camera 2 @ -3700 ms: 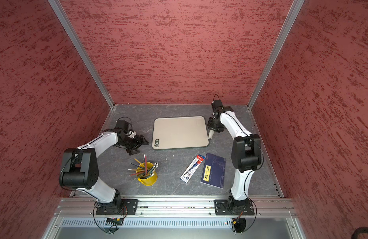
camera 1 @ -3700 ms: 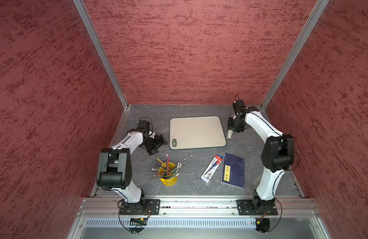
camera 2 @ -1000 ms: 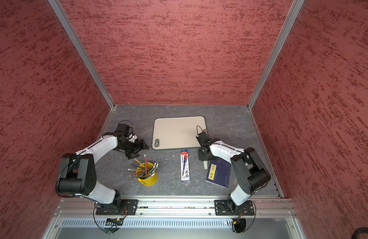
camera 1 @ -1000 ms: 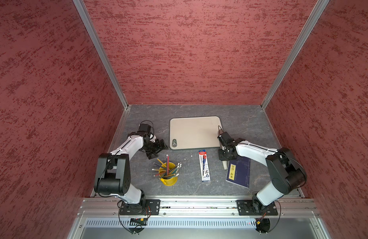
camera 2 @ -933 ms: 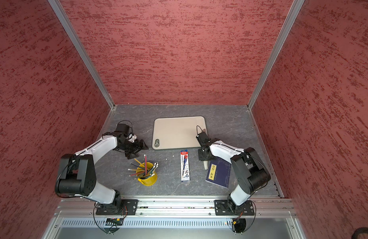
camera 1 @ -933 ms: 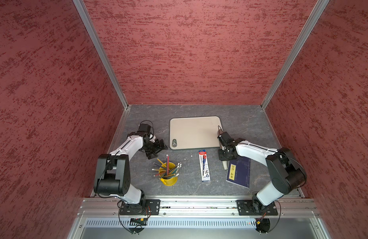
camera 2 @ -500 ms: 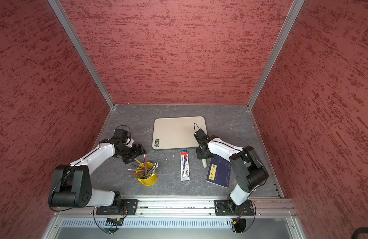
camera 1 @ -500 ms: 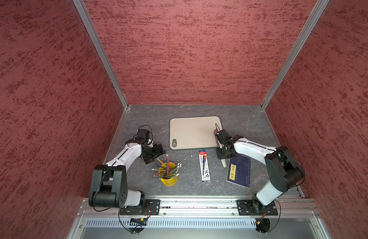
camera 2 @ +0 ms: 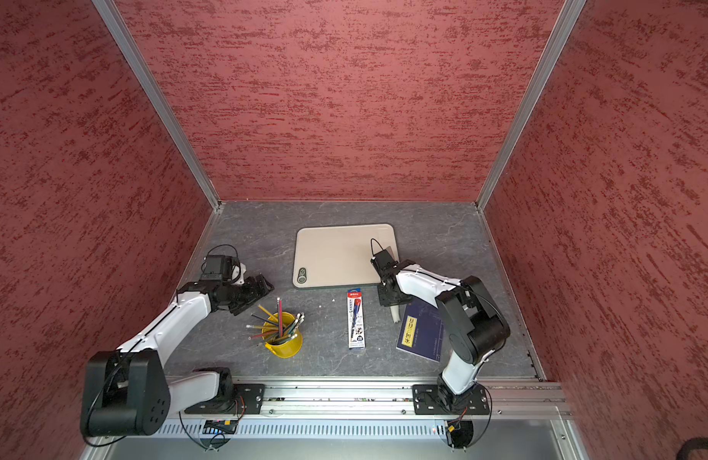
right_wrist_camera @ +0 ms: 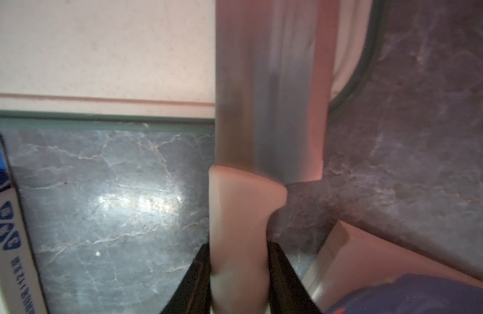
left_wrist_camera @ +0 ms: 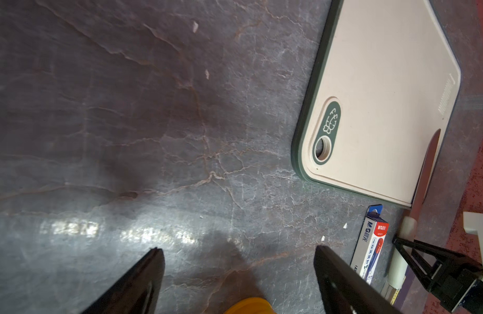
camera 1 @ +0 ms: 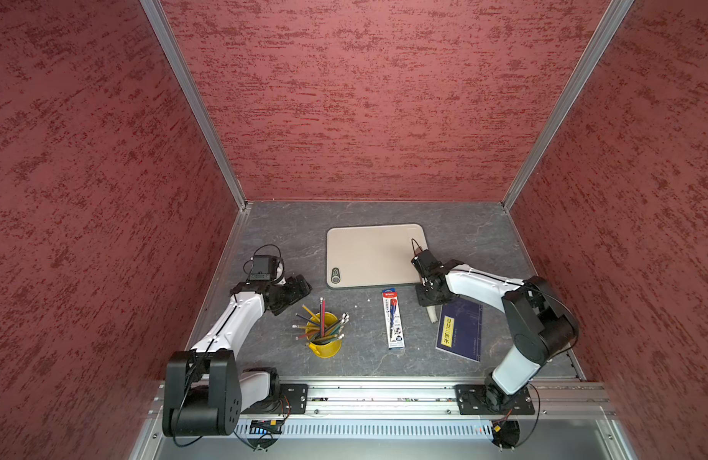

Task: Align the knife with the edge of the cutting board
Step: Place the knife at the edge of the cutting board.

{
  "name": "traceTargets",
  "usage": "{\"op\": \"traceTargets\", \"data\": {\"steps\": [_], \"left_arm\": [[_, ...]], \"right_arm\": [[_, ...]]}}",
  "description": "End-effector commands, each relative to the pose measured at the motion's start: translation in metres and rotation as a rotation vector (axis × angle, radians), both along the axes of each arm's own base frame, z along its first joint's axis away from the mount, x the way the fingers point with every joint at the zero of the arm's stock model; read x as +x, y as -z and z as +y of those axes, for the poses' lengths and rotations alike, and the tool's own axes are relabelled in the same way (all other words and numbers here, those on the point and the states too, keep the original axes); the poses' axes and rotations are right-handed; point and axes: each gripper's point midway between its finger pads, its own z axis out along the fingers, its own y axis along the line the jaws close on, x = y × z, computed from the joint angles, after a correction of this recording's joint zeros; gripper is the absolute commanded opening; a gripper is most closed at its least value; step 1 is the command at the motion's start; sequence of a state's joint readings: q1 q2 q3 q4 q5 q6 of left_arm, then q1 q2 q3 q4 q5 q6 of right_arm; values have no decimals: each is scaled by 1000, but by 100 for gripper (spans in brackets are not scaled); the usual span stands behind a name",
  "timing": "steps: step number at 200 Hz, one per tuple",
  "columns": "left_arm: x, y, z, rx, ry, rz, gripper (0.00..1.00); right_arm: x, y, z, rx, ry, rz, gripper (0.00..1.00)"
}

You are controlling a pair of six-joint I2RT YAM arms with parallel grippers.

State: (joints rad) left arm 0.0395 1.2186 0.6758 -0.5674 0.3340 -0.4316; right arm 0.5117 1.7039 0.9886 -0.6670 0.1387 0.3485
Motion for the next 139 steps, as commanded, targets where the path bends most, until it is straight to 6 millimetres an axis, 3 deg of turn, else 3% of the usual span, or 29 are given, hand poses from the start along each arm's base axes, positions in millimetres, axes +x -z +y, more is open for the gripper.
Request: {"op": "traceTargets", "data": {"steps": [1, 139], "left_arm": [[1, 1, 7, 20, 2, -6, 90], [0, 5, 7, 15, 1, 5, 91]], "right_arm": [[22, -13, 2, -13, 33, -101, 0], [29, -23, 8, 9, 74, -102, 0]]}}
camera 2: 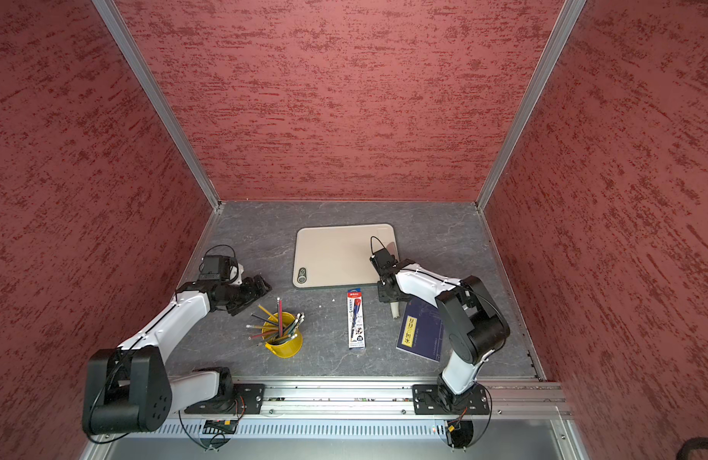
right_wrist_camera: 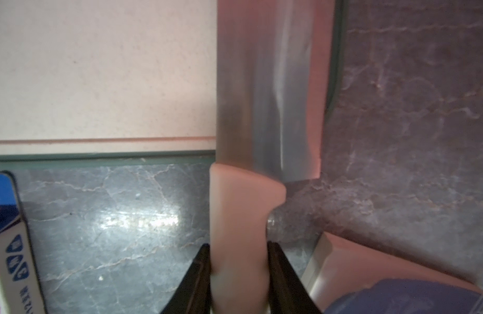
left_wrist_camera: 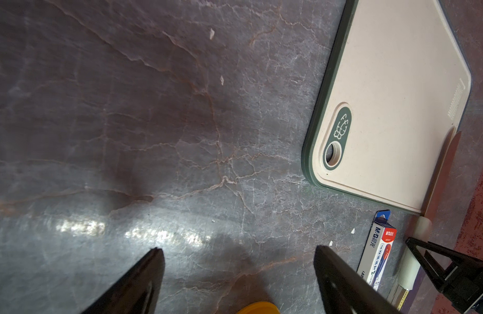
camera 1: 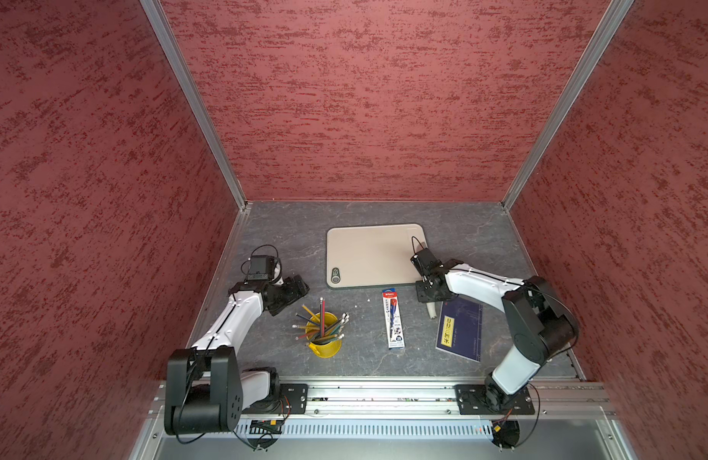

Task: Align the knife with the edge of the cutting board
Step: Place the knife at the edge of the cutting board.

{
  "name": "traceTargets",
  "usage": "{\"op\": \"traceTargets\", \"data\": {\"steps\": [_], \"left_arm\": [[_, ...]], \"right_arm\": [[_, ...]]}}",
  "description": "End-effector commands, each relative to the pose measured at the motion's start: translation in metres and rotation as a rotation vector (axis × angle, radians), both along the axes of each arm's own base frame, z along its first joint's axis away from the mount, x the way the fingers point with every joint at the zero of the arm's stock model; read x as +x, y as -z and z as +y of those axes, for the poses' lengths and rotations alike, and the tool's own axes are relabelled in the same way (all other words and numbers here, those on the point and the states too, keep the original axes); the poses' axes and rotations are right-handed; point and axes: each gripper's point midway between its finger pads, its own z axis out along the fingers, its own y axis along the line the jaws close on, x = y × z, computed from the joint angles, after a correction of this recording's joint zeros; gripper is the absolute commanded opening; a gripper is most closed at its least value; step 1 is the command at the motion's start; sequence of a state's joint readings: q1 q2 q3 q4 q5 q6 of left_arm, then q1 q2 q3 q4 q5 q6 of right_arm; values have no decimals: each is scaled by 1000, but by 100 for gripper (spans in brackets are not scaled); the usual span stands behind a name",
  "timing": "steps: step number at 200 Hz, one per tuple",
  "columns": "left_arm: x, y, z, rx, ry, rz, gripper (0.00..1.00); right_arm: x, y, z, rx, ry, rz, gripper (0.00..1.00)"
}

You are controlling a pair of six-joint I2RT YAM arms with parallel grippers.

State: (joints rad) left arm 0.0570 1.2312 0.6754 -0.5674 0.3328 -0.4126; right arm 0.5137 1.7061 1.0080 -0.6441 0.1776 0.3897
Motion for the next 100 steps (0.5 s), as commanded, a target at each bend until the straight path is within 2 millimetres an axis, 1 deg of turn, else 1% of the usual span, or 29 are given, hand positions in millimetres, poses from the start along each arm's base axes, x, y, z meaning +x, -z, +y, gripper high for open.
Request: {"op": "traceTargets", "data": {"steps": [1, 22, 100], "left_arm": [[0, 1, 2, 6, 3, -1, 91], [0, 2, 1, 0, 4, 3, 91], [1, -2, 2, -7, 11, 2, 92]], "right_arm": [[15, -16, 7, 14, 28, -46, 0], [13, -18, 8, 26, 38, -44, 0], [15, -23, 12, 51, 55, -43, 0]]}}
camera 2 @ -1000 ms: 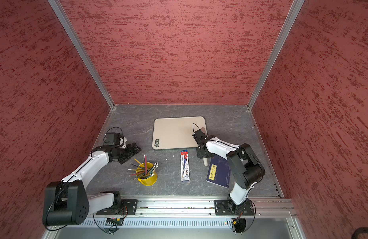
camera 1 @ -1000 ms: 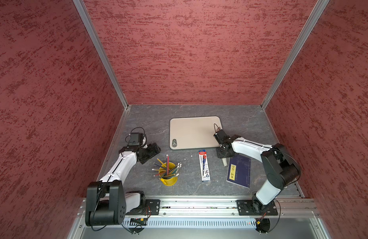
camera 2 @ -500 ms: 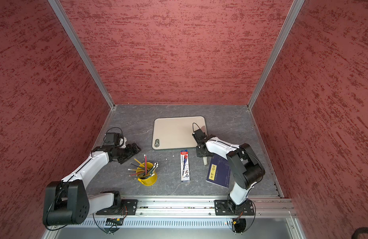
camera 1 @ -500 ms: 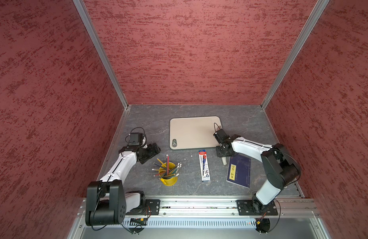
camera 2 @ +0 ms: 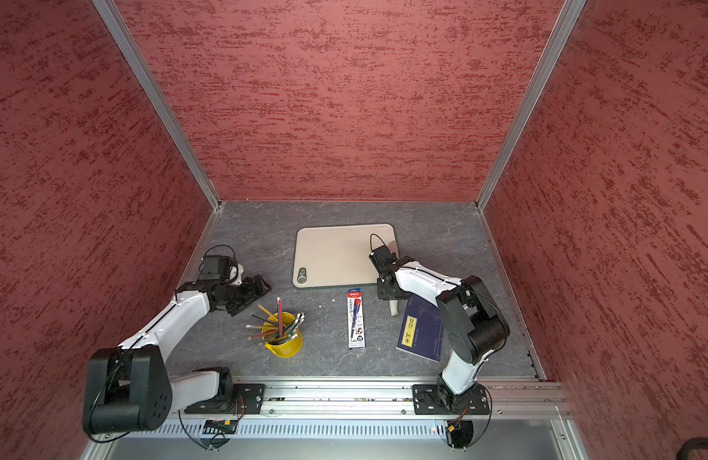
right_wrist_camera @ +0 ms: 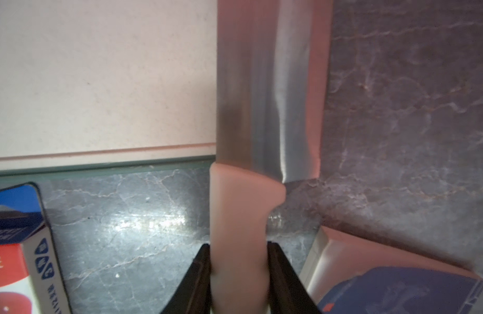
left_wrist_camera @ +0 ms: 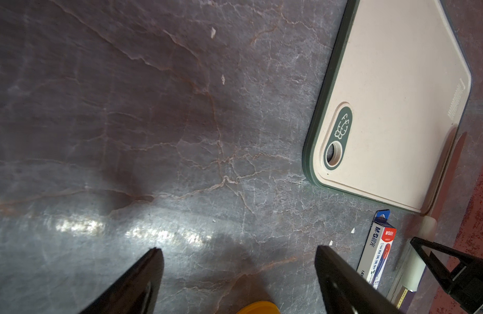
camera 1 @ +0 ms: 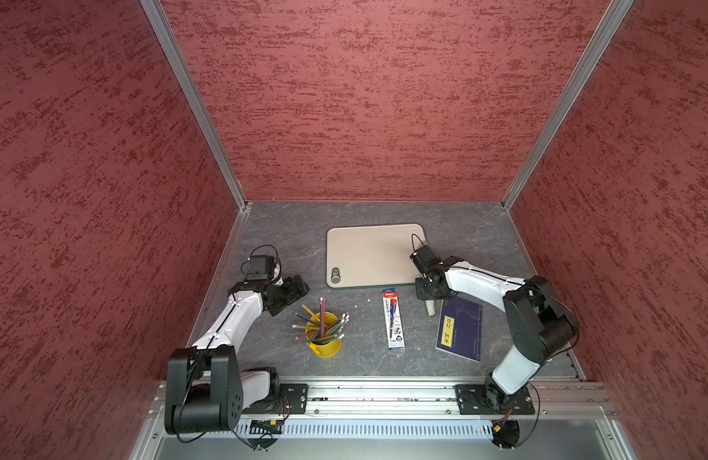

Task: Align the knife with the edge of the cutting board
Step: Place the knife at the edge of the cutting board.

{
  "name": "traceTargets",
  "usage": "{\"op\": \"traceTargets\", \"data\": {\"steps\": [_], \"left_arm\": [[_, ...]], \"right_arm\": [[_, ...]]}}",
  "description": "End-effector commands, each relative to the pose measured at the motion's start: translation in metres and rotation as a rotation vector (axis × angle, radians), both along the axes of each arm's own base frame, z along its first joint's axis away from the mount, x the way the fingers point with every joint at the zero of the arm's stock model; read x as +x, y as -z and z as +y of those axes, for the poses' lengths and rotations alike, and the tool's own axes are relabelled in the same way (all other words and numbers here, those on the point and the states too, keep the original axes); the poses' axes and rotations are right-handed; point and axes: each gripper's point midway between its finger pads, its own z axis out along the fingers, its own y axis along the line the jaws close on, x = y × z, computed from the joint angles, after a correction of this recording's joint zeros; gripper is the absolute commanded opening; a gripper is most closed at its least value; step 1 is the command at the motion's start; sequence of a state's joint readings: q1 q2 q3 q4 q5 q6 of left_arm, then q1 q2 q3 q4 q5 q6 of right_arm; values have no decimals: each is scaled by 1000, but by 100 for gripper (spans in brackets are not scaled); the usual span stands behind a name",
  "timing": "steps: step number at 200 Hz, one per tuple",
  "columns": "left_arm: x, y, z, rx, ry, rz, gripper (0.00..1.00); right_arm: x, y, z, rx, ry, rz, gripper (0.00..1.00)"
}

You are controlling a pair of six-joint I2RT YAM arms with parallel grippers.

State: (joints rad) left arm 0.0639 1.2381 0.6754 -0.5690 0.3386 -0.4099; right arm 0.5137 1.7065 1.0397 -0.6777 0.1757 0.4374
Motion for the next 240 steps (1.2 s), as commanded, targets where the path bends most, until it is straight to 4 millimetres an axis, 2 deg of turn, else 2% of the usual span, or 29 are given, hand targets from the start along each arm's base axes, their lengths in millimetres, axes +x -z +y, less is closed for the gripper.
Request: {"op": "traceTargets", "data": {"steps": [1, 162, 240], "left_arm": [[1, -4, 1, -3, 14, -5, 92], [2, -8, -1, -14, 18, -15, 92], [1, -6, -2, -21, 17, -13, 93]], "right_arm": [[12, -16, 10, 35, 9, -45, 0], [12, -13, 13, 19, -34, -5, 0], [11, -6, 4, 13, -56, -1, 0]]}}
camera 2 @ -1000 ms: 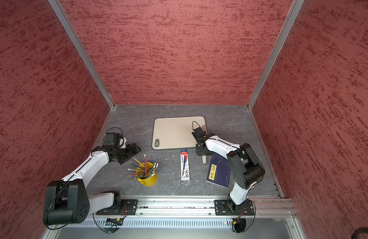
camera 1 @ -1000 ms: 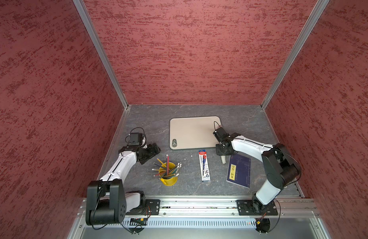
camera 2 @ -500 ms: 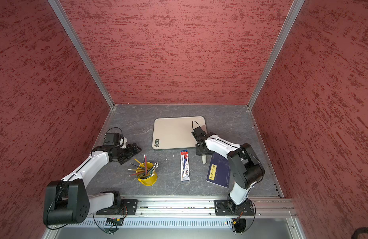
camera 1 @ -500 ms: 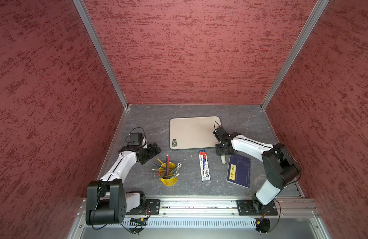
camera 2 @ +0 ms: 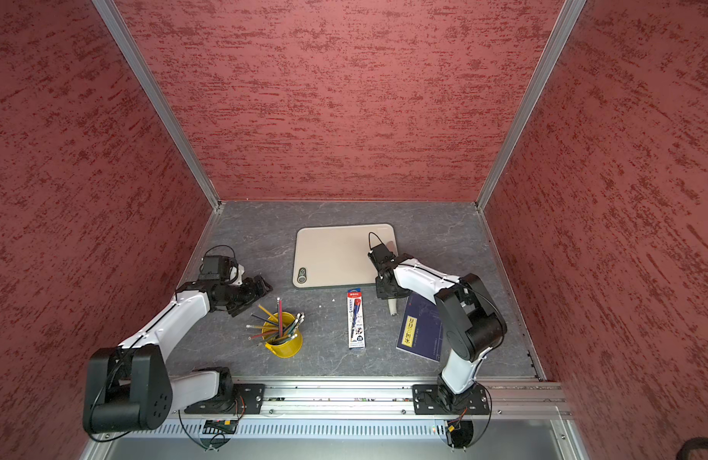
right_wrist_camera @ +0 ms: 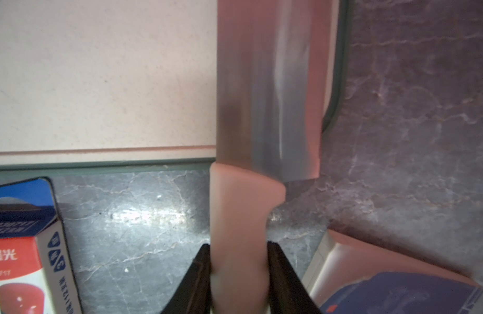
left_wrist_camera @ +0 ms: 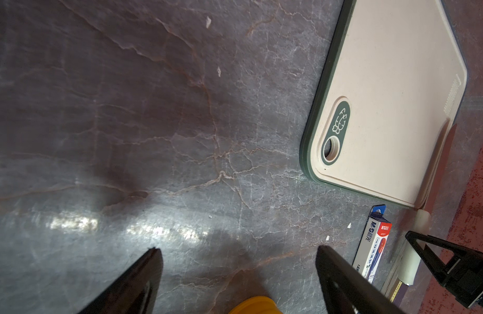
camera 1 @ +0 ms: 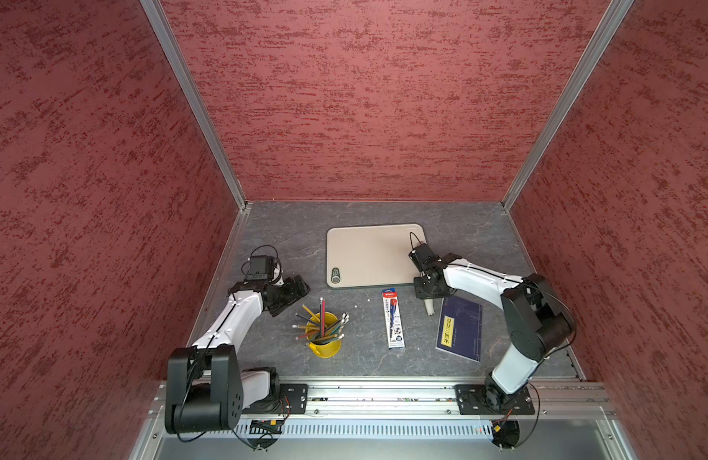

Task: Align the knife with the edge of the cutting board
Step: Place the knife at the edge of the cutting board.

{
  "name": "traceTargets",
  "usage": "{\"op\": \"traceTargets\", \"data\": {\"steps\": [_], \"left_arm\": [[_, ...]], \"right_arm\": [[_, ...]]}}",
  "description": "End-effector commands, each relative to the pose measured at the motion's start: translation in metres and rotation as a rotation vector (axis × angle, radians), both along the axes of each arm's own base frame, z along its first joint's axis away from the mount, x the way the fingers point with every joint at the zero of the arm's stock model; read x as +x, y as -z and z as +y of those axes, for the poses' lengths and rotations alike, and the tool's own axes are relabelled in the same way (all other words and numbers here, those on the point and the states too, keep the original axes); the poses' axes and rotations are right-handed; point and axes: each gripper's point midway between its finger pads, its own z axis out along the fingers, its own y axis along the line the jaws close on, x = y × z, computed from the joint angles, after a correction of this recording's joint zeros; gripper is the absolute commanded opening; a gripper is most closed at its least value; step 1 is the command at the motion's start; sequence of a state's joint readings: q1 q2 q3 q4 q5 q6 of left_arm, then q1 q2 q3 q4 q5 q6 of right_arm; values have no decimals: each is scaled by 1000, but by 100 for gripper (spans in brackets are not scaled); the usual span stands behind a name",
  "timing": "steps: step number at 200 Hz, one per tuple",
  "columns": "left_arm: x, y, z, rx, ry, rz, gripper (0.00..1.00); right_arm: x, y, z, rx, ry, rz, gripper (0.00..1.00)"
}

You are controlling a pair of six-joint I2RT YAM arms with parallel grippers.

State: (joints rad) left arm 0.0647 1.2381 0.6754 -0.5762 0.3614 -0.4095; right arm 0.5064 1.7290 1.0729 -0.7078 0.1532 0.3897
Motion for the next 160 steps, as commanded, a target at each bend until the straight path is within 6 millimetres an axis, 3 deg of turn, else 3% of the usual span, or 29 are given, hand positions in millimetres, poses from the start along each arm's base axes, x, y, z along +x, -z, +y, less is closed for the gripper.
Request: {"op": "traceTargets", "data": {"steps": [1, 42, 160], "left_arm": [[4, -5, 1, 0, 8, -20, 93], [4, -5, 1, -1, 9, -19, 93], [4, -5, 1, -4, 8, -22, 93]], "right_arm": [[9, -6, 2, 16, -14, -29, 0], [10, -1, -9, 25, 14, -23, 0], [8, 3, -10, 28, 10, -13, 0]]}}
